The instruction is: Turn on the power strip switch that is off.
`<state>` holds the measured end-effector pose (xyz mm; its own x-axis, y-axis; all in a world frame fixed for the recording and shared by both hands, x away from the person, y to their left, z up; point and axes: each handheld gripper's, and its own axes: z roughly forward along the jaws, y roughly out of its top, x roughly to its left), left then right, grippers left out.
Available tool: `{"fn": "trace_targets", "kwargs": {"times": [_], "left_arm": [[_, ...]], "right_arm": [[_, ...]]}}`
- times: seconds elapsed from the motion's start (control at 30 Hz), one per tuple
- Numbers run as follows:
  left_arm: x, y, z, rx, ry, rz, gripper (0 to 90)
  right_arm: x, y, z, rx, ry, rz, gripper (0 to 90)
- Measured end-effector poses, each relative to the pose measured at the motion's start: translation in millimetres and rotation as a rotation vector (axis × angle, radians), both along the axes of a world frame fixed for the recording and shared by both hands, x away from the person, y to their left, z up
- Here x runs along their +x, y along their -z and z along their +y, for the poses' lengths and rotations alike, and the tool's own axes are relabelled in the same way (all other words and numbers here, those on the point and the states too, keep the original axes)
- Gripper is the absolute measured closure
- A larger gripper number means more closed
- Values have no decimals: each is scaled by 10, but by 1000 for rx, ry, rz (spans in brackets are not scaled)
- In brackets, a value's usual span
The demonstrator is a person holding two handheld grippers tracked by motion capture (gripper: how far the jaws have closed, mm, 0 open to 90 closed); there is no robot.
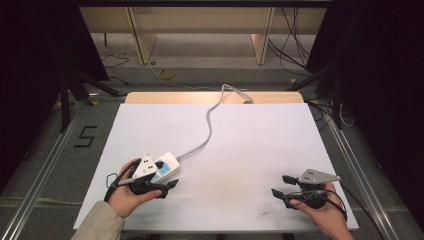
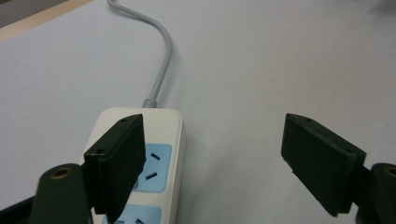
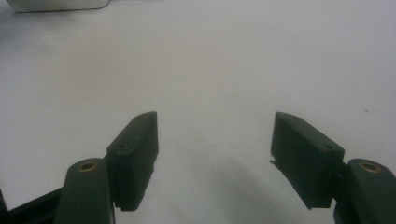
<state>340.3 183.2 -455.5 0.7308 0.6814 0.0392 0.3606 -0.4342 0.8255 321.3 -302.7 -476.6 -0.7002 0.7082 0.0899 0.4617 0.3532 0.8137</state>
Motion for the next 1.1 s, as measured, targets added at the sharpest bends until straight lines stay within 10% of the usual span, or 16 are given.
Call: {"fn": "trace_targets", "kwargs": {"times": [0.67,1.1], "left_arm": [[-46,40,107,3,-24,0,210],[-57,16,-128,-2,32,3,208]], "right_arm": [[-4,-5,-2,-2,-3,1,331],[-3,-6,-5,1,-2,-1,331]]}}
